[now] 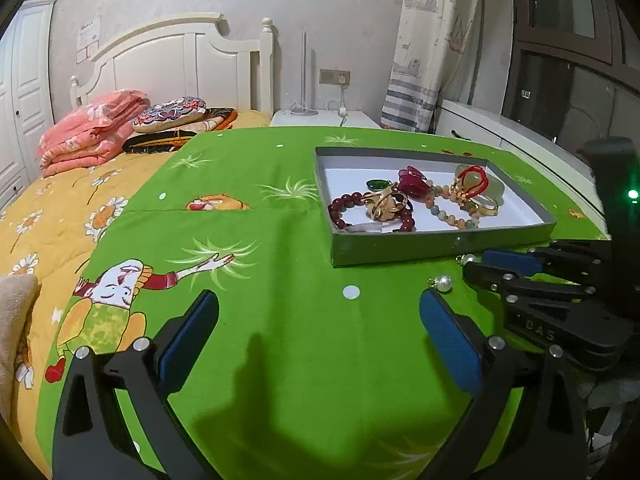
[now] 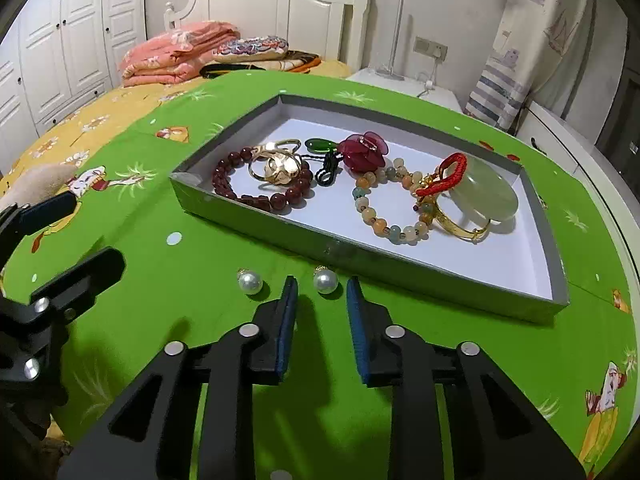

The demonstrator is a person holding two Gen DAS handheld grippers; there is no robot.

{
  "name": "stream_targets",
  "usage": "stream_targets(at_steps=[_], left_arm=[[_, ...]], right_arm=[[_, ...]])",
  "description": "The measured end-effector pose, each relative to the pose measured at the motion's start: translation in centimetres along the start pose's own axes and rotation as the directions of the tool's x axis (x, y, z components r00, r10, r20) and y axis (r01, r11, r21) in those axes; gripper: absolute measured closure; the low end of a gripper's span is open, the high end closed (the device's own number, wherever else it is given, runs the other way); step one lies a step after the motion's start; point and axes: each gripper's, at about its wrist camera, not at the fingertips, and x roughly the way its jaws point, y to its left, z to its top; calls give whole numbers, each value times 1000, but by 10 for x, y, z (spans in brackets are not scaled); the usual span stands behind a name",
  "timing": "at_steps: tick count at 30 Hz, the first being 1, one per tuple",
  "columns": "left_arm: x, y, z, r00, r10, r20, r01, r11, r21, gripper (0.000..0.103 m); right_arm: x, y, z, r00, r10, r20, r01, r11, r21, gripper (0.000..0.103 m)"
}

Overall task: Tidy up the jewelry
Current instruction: 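Grasp a loose white pearl on the cover with the right tool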

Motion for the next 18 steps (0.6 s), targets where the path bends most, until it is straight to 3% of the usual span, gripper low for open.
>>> stream_targets(at_steps=[11, 18], left_arm=[[0, 1, -1, 1000, -5, -7, 5, 1000, 3, 6], [8, -5, -1, 999, 13, -51, -11, 999, 38, 6]], right_arm=[[7, 4, 3, 1000, 4, -16, -4, 1000, -16, 89], [-18, -16, -14, 999, 2, 51, -5, 998, 61, 89]])
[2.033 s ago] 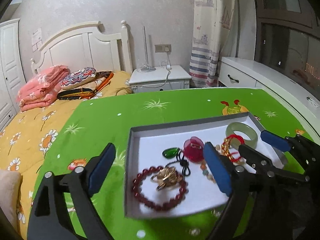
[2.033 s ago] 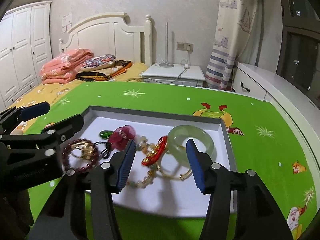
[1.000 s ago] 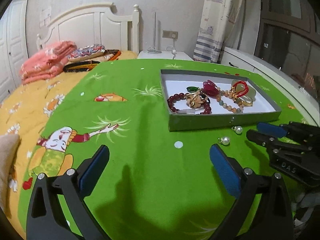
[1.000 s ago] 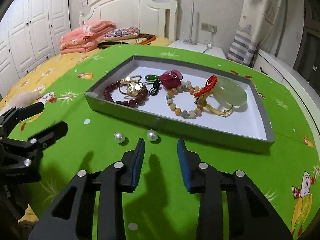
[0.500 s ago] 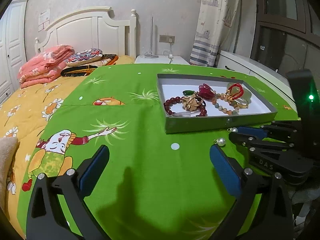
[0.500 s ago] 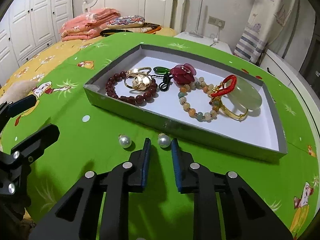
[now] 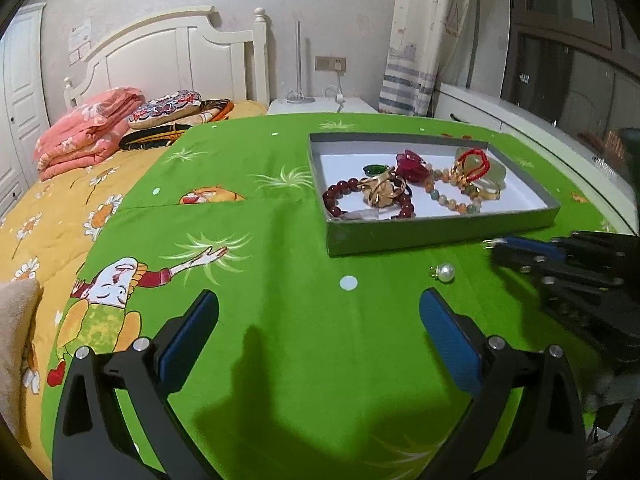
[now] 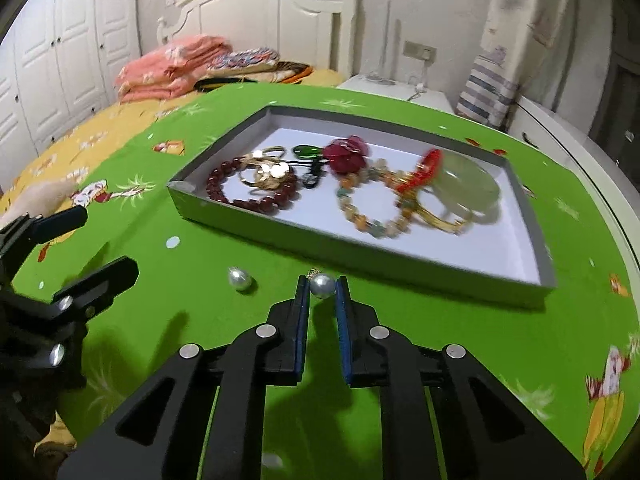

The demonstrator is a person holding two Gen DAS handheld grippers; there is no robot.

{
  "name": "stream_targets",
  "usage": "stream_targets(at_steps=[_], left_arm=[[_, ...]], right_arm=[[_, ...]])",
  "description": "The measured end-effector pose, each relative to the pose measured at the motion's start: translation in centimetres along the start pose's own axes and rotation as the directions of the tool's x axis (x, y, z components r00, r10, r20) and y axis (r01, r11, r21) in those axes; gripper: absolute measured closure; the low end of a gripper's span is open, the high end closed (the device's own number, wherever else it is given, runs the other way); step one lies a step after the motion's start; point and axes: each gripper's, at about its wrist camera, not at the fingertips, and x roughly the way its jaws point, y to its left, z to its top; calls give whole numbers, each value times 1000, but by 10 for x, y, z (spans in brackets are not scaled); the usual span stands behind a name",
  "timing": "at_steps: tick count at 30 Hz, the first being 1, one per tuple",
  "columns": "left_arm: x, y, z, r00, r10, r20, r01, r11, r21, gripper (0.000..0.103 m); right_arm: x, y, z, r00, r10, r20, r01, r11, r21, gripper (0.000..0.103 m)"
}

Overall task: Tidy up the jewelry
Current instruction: 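Grasp a loose white pearl on the cover with the right tool, then grasp the other white pearl with the left tool while the right tool holds its pearl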

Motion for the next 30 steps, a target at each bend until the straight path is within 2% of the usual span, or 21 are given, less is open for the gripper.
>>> stream_targets(at_steps=[5, 11, 14, 17, 22, 30], left_arm=[[0, 2, 0, 1000, 15, -3, -15, 1000, -11, 6], [-3, -6, 4, 998, 57, 6, -57, 998, 5, 6], [-6, -12, 7, 1000, -8, -8, 8, 1000, -31, 6], [-8, -30, 11, 1000, -15, 1, 15, 1000, 8, 6], [0, -52, 16, 999, -37, -36, 39, 998, 50, 16], [26, -68, 21, 992, -57, -115, 65, 996, 65, 43]], right_arm=[[-21, -25, -17, 999, -14, 41, 11, 998, 66, 89], [-42, -47, -31, 995, -60, 85, 53, 995, 88, 89], [-42, -61, -37, 994, -74, 83, 65, 992, 108, 89], [-42, -68, -41, 994, -66, 82, 55, 990, 129, 89], [-41, -64, -42, 994, -70, 88, 60, 992, 113, 89], [-41, -66, -44, 994, -47, 93, 36, 992, 124, 89]])
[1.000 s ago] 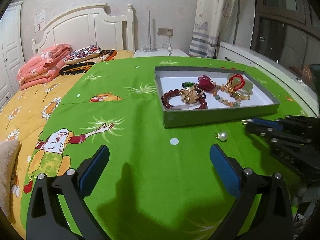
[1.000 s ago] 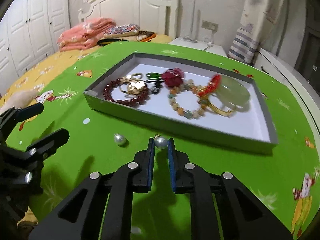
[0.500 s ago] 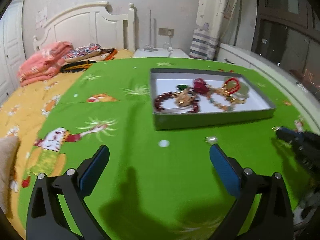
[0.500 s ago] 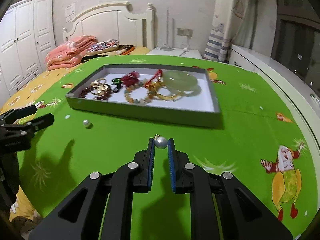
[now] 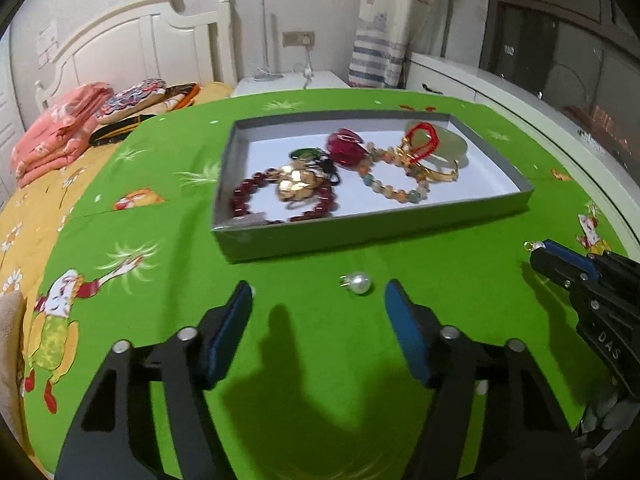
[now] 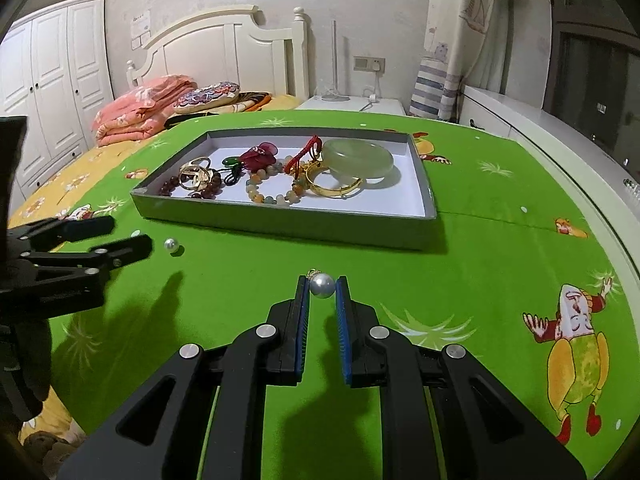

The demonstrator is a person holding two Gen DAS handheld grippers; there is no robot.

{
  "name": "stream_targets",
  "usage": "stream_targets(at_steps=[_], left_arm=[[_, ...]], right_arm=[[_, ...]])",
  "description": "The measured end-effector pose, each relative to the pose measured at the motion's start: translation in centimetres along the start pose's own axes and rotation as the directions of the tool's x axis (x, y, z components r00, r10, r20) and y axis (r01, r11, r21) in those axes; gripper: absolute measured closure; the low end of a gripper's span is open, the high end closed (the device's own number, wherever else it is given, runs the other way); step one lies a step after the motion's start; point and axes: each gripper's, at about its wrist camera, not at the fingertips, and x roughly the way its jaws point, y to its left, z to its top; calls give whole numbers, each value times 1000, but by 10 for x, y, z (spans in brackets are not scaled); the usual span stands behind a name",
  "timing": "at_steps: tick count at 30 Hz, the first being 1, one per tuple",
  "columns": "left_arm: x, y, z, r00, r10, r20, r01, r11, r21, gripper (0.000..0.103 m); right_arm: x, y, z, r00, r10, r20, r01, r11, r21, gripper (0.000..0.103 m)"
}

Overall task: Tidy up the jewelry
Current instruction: 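Grasp the other white pearl with the left tool while the right tool holds its pearl, then carry both pearls into the tray and open both tools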

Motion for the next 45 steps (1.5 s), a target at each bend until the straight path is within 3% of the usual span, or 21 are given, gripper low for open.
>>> stream_targets(at_steps=[6, 11, 13, 21, 29, 37, 45], left_arm=[[18, -18, 5, 999, 24, -34, -22, 999, 44, 64], [28, -17, 5, 999, 29, -41, -27, 999, 42, 71], [28, -18, 4, 999, 6, -35, -4, 998, 56, 83], [13, -15, -4, 1000, -7, 8, 6, 998, 55, 85], [-26, -13, -24, 991, 42, 128, -47, 998, 30, 85], [-50, -12, -38, 973, 87, 214, -82, 996, -29, 84], [-59, -5, -46, 962, 109, 252, -96, 993, -62, 84]], right_arm=[[-2, -3, 0, 1000, 11, 6, -11, 1000, 8, 89], [-2, -3, -1, 1000, 16, 6, -16, 1000, 8, 89], [-2, -3, -1, 1000, 15, 7, -15, 1000, 9, 89], [-2, -3, -1, 1000, 12, 7, -12, 1000, 3, 89], [-9, 5, -3, 999, 33, 24, -33, 999, -14, 89], [-36, 39, -15, 992, 32, 122, -20, 995, -93, 89], [-44, 44, -18, 983, 2, 186, 9, 998, -61, 89]])
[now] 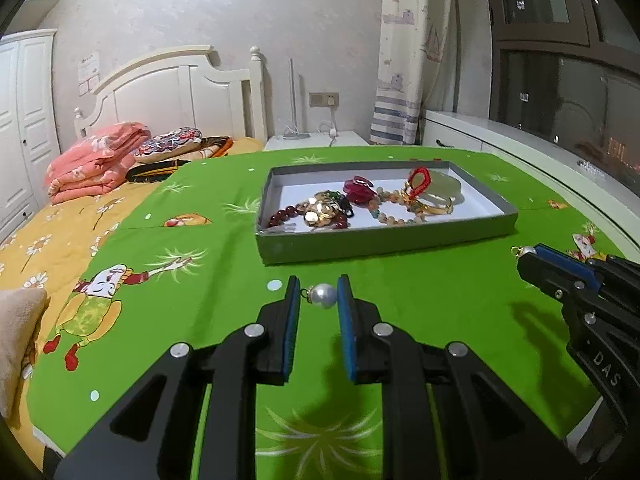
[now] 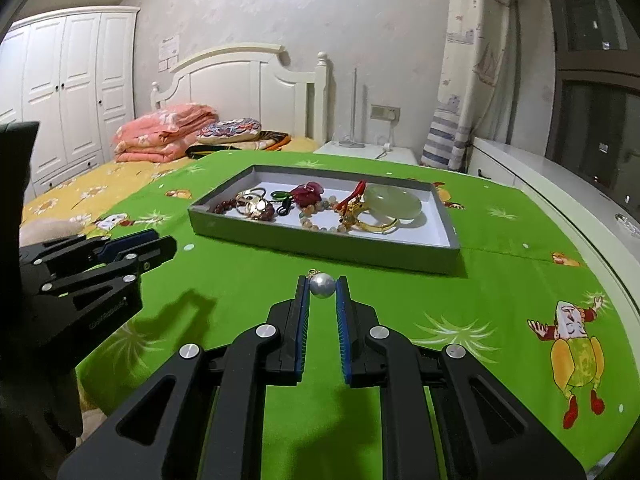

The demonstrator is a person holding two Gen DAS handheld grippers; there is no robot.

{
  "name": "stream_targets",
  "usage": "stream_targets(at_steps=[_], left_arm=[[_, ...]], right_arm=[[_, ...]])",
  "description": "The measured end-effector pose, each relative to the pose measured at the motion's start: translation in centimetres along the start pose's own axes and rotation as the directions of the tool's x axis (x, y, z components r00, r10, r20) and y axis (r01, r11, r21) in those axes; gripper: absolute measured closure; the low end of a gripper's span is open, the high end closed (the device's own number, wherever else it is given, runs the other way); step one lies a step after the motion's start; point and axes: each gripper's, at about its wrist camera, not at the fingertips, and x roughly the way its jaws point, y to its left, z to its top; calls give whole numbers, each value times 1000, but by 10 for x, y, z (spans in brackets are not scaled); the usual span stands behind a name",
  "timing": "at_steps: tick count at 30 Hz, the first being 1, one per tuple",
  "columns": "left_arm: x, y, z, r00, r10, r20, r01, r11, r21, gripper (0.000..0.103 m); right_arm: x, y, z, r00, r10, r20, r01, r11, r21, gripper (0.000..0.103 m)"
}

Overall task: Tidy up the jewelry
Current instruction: 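Carry both pearls into the tray and open both tools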

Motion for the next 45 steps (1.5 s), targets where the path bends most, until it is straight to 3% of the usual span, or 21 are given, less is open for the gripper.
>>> stream_targets(at_steps=[24, 45], left_arm=[[2, 6, 44, 997, 23, 77, -21, 999, -28, 84], [41, -20, 80, 1000, 11, 24, -11, 999, 40, 84]], right_arm=[[21, 24, 42, 999, -3, 43, 5, 999, -45, 89], [48, 2, 81, 1000, -20, 19, 20, 1000, -5, 89]])
